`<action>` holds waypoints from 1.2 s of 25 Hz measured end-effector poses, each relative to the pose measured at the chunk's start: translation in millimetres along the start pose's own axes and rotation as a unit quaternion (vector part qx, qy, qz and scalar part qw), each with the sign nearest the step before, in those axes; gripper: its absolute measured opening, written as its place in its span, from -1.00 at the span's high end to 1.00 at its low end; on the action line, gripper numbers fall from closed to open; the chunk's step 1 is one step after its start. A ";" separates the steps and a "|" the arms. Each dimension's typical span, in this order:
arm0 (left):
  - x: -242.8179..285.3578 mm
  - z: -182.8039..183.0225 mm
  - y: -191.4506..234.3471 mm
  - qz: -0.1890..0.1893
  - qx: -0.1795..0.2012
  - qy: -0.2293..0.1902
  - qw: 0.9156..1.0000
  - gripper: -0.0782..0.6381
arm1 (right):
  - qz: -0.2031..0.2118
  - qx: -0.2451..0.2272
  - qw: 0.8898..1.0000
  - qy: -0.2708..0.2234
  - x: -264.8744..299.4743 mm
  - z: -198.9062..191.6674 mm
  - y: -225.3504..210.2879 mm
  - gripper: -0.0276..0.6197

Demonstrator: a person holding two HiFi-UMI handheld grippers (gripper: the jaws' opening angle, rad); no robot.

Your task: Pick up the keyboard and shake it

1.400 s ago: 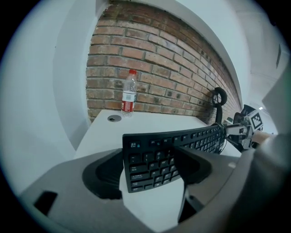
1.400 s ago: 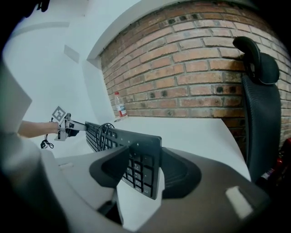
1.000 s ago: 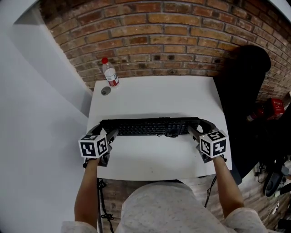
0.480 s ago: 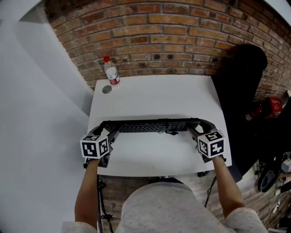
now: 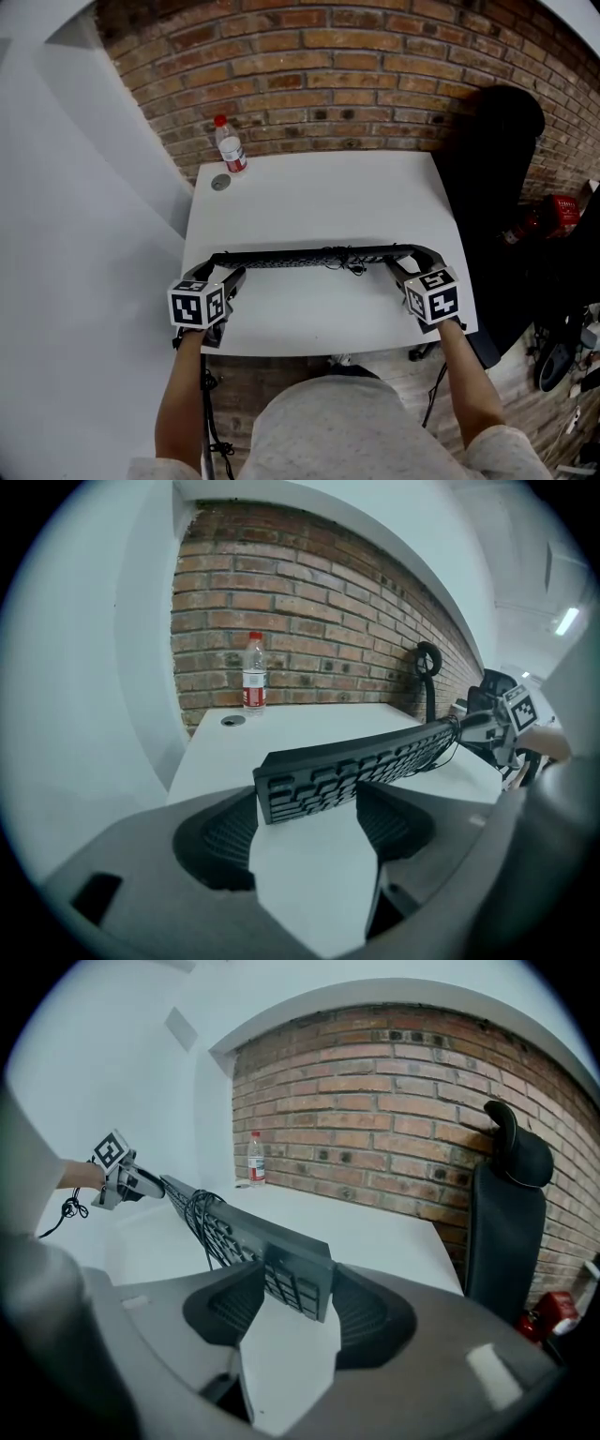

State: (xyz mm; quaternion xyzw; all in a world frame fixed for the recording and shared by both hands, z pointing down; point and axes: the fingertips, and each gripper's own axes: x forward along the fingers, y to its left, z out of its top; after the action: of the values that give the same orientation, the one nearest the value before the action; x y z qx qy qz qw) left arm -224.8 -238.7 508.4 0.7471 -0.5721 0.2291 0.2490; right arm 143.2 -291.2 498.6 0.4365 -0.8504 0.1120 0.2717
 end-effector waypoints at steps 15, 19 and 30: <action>-17.2 -22.9 -3.9 0.008 0.042 0.019 0.999 -0.03 | -0.004 -0.017 1.000 0.017 -15.5 -18.3 11.7 0.22; -19.5 -27.4 -2.0 0.014 0.058 0.027 0.998 0.04 | -0.006 -0.025 1.000 0.017 -17.7 -19.4 13.0 0.23; -21.7 -39.2 0.2 0.016 0.071 0.032 0.997 0.09 | -0.012 -0.060 0.998 0.029 -21.9 -29.6 19.6 0.29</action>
State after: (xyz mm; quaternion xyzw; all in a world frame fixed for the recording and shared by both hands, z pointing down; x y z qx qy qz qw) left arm -232.4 -197.7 525.1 0.7460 -0.5582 0.2968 0.2092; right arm 148.6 -251.9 511.7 0.4264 -0.8420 0.0702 0.3228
